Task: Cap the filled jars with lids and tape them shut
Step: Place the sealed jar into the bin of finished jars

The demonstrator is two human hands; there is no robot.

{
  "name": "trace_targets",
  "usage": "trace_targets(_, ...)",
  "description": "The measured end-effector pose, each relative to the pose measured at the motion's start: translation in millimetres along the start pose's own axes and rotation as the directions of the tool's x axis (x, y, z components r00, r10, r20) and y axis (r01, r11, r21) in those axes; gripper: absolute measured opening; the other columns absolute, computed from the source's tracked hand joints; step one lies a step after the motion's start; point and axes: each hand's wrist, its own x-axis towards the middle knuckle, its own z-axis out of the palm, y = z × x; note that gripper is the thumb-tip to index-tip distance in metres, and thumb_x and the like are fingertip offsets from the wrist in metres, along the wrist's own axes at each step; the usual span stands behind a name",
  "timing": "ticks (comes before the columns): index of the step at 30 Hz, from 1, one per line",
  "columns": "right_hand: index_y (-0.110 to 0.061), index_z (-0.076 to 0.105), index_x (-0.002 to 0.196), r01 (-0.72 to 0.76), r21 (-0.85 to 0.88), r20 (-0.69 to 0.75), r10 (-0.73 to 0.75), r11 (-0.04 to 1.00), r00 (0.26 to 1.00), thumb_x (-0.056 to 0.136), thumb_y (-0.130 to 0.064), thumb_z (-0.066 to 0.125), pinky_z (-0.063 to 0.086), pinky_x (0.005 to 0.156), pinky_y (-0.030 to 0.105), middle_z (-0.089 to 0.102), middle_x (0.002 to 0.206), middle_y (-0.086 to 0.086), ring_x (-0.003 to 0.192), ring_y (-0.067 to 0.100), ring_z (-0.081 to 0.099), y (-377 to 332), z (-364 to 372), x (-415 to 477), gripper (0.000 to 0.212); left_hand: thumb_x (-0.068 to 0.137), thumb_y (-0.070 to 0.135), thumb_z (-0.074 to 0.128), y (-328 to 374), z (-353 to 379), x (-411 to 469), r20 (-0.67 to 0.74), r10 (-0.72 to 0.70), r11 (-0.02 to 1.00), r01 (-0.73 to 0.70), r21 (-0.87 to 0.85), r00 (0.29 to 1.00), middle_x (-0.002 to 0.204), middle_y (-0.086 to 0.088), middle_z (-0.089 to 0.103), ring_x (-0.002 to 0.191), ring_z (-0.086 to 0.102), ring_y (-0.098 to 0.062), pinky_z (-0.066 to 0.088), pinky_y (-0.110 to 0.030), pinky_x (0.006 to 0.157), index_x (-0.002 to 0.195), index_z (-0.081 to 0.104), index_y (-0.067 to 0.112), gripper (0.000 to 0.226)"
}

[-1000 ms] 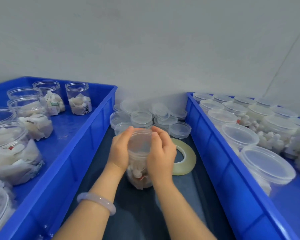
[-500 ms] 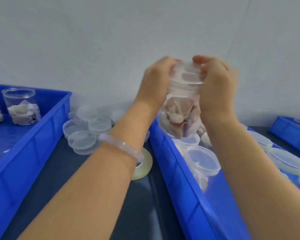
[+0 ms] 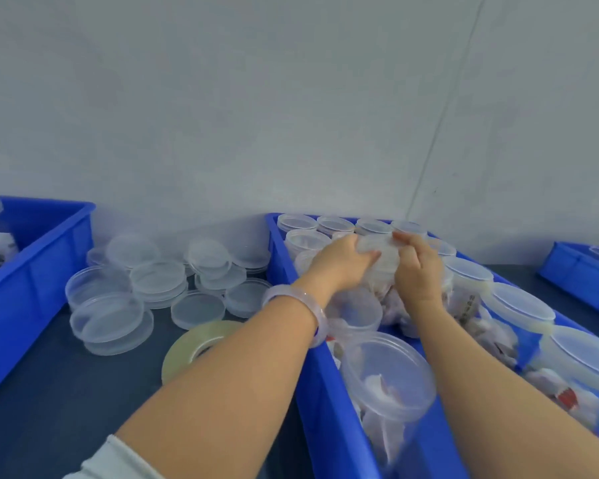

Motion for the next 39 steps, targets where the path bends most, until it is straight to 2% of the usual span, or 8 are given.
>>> trace_targets(4,-0.004,0.061,0.119,-0.073,-0.193,0.077,0.090,0.979,0.993,0.095,-0.006,0.041,0.036,0.091,0.027,0.061,0.122,0.014,0.112,0.025,0.054,29,6,-1,0.032,0.100,0.040,0.039,-8,16,4,0.015,0.062,0.884,-0.062,0.464,0.998,0.127,-0.013,0.057,0.119,0.050,-0.031,0.032,-0.044,0.103,0.117,0.057,0.014,0.036)
trace_targets(9,-0.011,0.059,0.076,0.039,-0.365,0.048,-0.023,0.930,0.999,0.096,-0.023,0.050,0.029,0.081,0.028,0.055,0.099,0.012,0.093,0.025,0.049,28,8,3,0.025,0.101,0.038,0.038,-8,17,5,-0.050,0.123,0.861,-0.081,0.502,0.991,0.127,-0.009,0.055,0.113,0.054,-0.028,0.040,-0.038,0.092,0.120,0.063,0.015,0.039)
trace_targets(12,-0.010,0.066,0.098,0.302,-0.779,0.295,-0.104,0.550,0.950,0.102,-0.030,0.034,0.026,0.089,0.031,0.065,0.105,0.006,0.105,0.029,0.052,27,3,5,0.038,0.101,0.047,0.029,-1,14,-3,0.040,0.075,0.868,-0.085,0.489,0.996,0.126,-0.013,0.059,0.116,0.052,-0.030,0.037,-0.039,0.095,0.119,0.063,0.013,0.051)
trace_targets(16,-0.009,0.066,0.111,0.288,-0.845,0.391,0.154,0.450,0.908,0.098,-0.028,0.039,0.040,0.094,0.036,0.063,0.120,0.016,0.114,0.034,0.054,-6,-5,28,0.036,0.099,0.034,0.042,5,-17,-20,-0.158,0.226,0.902,-0.145,0.407,0.961,0.124,-0.015,0.059,0.116,0.052,-0.034,0.041,-0.039,0.092,0.119,0.063,0.013,0.036)
trace_targets(21,-0.009,0.071,0.104,0.384,-0.624,0.498,-0.032,0.681,0.867,0.092,-0.024,0.053,0.045,0.086,0.036,0.066,0.115,0.017,0.104,0.038,0.059,-98,45,11,0.027,0.093,0.018,0.047,-28,-99,-47,-0.234,0.165,0.880,-0.035,0.475,0.958,0.127,-0.012,0.060,0.116,0.055,-0.032,0.046,-0.037,0.091,0.124,0.060,0.017,0.033)
trace_targets(28,-0.012,0.065,0.117,0.605,-0.121,0.783,-0.299,0.787,0.546,0.095,-0.024,0.050,0.043,0.093,0.036,0.063,0.123,0.014,0.115,0.032,0.056,-211,190,-99,0.029,0.093,0.016,0.047,-122,-233,-129,-0.386,-0.111,0.741,0.335,0.582,0.916,0.125,-0.009,0.060,0.115,0.055,-0.032,0.048,-0.039,0.089,0.119,0.060,0.017,0.029)
trace_targets(36,-0.012,0.048,0.085,0.467,0.016,0.895,-0.220,0.884,0.387,0.093,-0.005,0.040,0.037,0.060,0.026,0.053,0.086,0.005,0.084,0.025,0.048,-250,294,-171,0.014,0.093,0.016,0.053,-221,-309,-156,-0.464,-0.418,0.567,0.623,0.538,0.781,0.156,-0.018,0.013,0.142,0.020,-0.035,0.031,-0.043,0.110,0.140,0.032,0.000,0.054)
trace_targets(39,-0.012,0.038,0.083,0.472,-0.058,0.904,-0.155,0.880,0.399,0.093,-0.004,0.043,0.036,0.065,0.030,0.039,0.074,-0.001,0.081,0.023,0.045,-255,315,-170,0.014,0.092,0.018,0.057,-246,-318,-147,-0.433,-0.488,0.534,0.652,0.538,0.758,0.159,-0.017,-0.005,0.147,0.004,-0.032,0.022,-0.045,0.116,0.148,0.019,0.002,0.069)
